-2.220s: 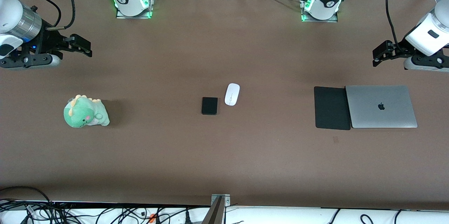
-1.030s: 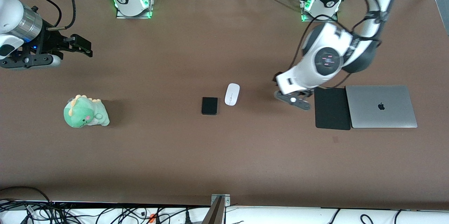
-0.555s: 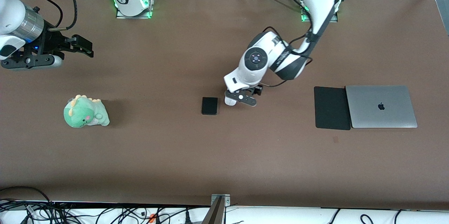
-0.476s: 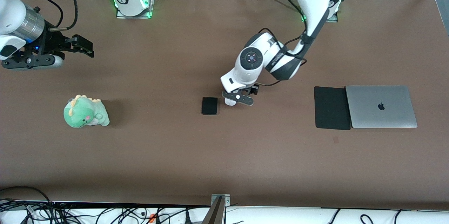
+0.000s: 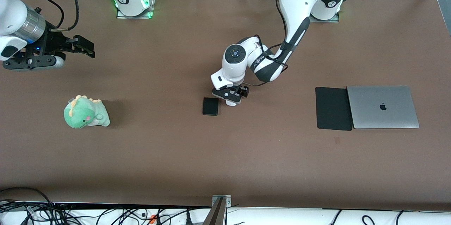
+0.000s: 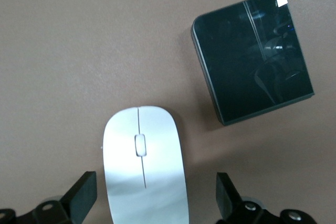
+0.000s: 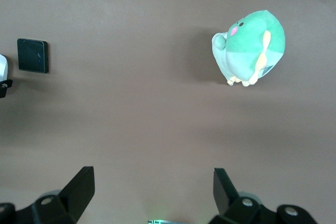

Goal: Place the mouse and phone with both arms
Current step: 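Reach the left gripper to the white mouse and grasp it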

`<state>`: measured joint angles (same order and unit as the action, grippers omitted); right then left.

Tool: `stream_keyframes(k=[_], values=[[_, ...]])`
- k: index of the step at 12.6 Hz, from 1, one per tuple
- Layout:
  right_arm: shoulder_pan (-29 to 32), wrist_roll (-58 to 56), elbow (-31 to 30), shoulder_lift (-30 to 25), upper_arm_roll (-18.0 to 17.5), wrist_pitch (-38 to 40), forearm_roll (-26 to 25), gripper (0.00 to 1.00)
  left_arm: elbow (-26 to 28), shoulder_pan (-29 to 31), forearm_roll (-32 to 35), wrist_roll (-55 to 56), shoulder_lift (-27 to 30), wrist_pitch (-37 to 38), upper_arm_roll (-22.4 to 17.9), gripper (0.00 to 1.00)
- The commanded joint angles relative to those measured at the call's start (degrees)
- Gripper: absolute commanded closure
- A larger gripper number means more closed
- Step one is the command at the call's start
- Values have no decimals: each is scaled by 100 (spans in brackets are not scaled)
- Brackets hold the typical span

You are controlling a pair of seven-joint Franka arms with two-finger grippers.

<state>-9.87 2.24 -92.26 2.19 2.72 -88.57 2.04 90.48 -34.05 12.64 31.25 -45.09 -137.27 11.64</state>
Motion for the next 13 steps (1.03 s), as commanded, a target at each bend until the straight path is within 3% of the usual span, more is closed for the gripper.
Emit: stream_keyframes(k=[1, 4, 7, 8, 10, 11, 13], values=[[-15, 84, 32, 9, -9, -20, 7, 0, -180, -102, 414, 57, -114, 7, -91, 0], [-15, 84, 15, 27, -9, -29, 7, 0, -154, -110, 520, 66, -123, 16, -91, 0], [-32, 84, 15, 88, -9, -29, 7, 0, -171, -119, 521, -13, -184, 7, -91, 9], [-76, 84, 15, 106, -9, -29, 7, 0, -171, -111, 521, -13, -193, 7, -83, 17], [-94, 84, 15, 141, -9, -55, 7, 0, -171, -119, 512, 66, -184, 16, -82, 76], [-102, 84, 6, 150, -9, -81, 16, 0, -171, -93, 512, 40, -158, 42, -91, 85], [-155, 84, -3, 176, -9, -108, 16, 0, -171, -32, 512, 22, -79, 103, -91, 88]])
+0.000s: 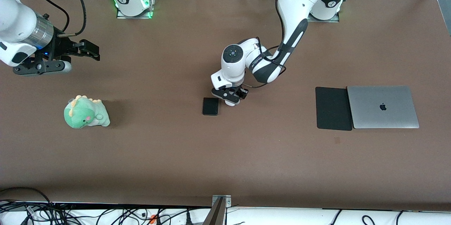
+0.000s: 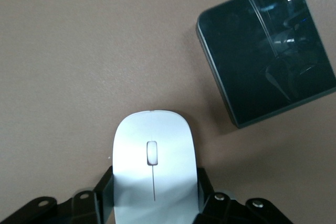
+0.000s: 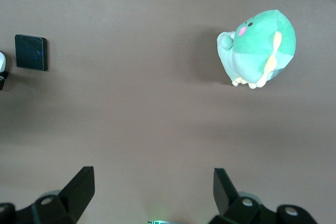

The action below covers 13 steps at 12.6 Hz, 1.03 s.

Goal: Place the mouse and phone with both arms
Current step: 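Carry the mouse to the pad while the right gripper grasps the phone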

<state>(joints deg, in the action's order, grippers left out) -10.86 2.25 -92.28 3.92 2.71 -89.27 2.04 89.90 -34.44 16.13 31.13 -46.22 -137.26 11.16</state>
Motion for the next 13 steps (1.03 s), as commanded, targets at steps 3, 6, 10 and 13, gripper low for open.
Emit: stream_keyframes(k=[3, 6, 10, 13], values=[[-109, 91, 0, 56, -8, -99, 16, 0, -139, 315, 84, 34, 655, 1188, -17, 88], [-293, 554, -9, 187, -16, -230, 34, 0, -139, 857, 66, 157, 1350, 2542, -35, 84], [-977, 1756, -9, 705, -16, -915, 34, 0, -96, 1877, 66, -710, 1634, 3775, 0, 84], [-1505, 2873, -9, 1302, -16, -1775, 182, 0, 211, 2844, -21, -1510, 1634, 3786, 79, 83]])
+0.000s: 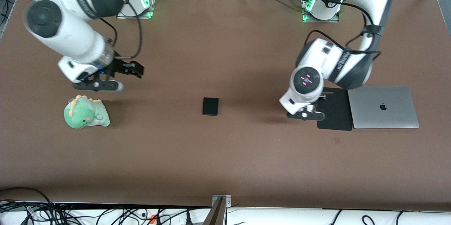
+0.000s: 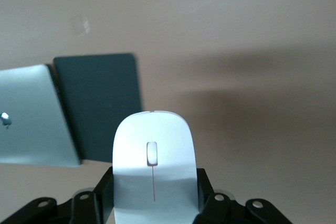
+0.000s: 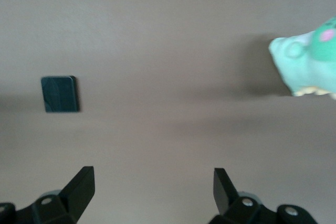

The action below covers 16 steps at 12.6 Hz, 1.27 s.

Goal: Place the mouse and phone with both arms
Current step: 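Carry the mouse to the pad while the right gripper grasps the phone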

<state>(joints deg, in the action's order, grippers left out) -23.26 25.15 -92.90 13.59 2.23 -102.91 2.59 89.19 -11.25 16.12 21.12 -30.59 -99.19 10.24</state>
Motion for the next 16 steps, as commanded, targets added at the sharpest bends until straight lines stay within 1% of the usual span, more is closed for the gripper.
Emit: stream_keyframes(k=[1, 2, 4, 5, 6, 7, 8, 9, 10, 11, 14, 16], values=[[-441, 988, 61, 590, 32, -789, 128, 0, 379, 745, -48, -817, 71, -83, 172, 83], [-643, 1383, 87, 836, 41, -1193, 128, 0, 528, 1034, -57, -1151, 123, -284, 241, 83], [-925, 2035, 105, 1398, 32, -1993, 128, 0, 1036, 1631, -57, -1400, 325, -757, 540, 82], [-1117, 2342, 123, 1706, 32, -2414, 128, 0, 1518, 1939, -57, -1540, 491, -1308, 750, 82], [-1293, 2667, 245, 2048, 41, -2784, 119, 0, 2045, 2116, -39, -1585, 693, -1966, 856, 82], [-1408, 2914, 489, 2373, 32, -3040, 119, 0, 2433, 2162, 4, -1611, 765, -2521, 857, 81], [-1531, 3038, 640, 2646, 41, -3164, 102, 0, 2750, 2362, 31, -1655, 774, -3066, 857, 80], [-1637, 3031, 693, 2840, 49, -3296, 58, 0, 2997, 2477, 66, -1716, 774, -3533, 866, 79], [-1664, 2979, 694, 2938, 49, -3515, 32, 0, 3139, 2531, 110, -1900, 731, -3859, 857, 79], [-1699, 2969, 694, 3009, 49, -3604, -21, 0, 3157, 2696, 145, -2015, 678, -3958, 866, 78], [-1875, 2996, 685, 3316, 67, -3806, -503, 0, 3219, 2760, 145, -2016, 520, -4222, 866, 77], [-1875, 2908, 685, 3335, 67, -3816, -723, 0, 3237, 2821, 137, -2016, 362, -4399, 857, 76]])
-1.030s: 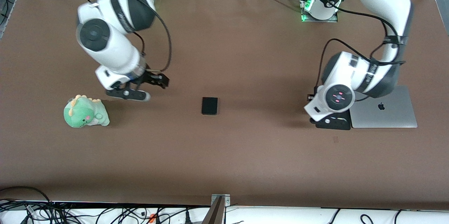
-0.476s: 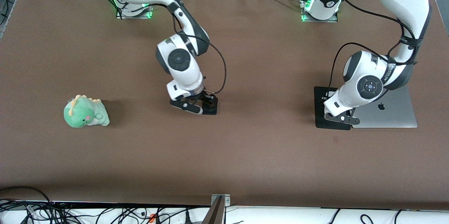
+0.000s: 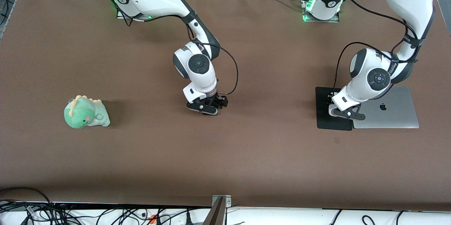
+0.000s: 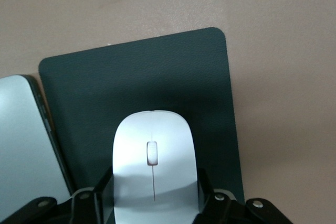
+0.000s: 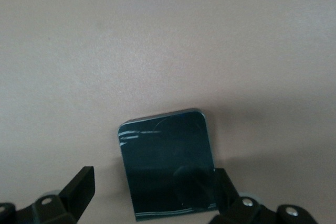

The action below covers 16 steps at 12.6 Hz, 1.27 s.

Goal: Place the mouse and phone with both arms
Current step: 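Lower the mouse onto the pad and open the left gripper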

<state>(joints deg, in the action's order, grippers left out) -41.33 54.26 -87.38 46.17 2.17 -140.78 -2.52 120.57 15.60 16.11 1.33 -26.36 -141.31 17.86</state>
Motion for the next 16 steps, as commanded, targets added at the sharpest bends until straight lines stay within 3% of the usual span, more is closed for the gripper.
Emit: stream_keyframes(k=[1, 2, 3, 8, 10, 11, 14, 15, 16], values=[[-68, -29, 133, 58, 73, -19, -223, 0, 124, 197, 147, -45, -80, -195, 103, 70], [-68, -47, 133, 58, 90, -11, -232, 0, 124, 198, 147, -36, -80, -195, 103, 55], [-60, -151, 133, 58, 99, -11, -249, 0, 124, 189, 147, -45, -71, -178, 103, 1], [-16, -276, 125, 93, 99, -2, -249, 0, 28, 172, 147, -45, 34, -116, 138, 0], [-59, -232, 116, 181, 99, -28, -240, 0, -33, 128, 147, -27, 323, 102, 173, 0], [-60, -232, 98, 199, 99, -28, -249, 0, -217, 119, 138, -18, 429, 530, 269, 0], [-42, -249, 98, 217, 99, -28, -232, 0, -1576, 119, 129, -36, 439, 2688, 481, 0], [-33, -267, 98, 217, 99, -28, -223, 10, -2085, 119, 112, -62, 439, 3444, 516, 0], [-16, -302, 116, 208, 99, -28, -223, 27, -2482, 119, 59, -62, 447, 4018, 551, 0]])
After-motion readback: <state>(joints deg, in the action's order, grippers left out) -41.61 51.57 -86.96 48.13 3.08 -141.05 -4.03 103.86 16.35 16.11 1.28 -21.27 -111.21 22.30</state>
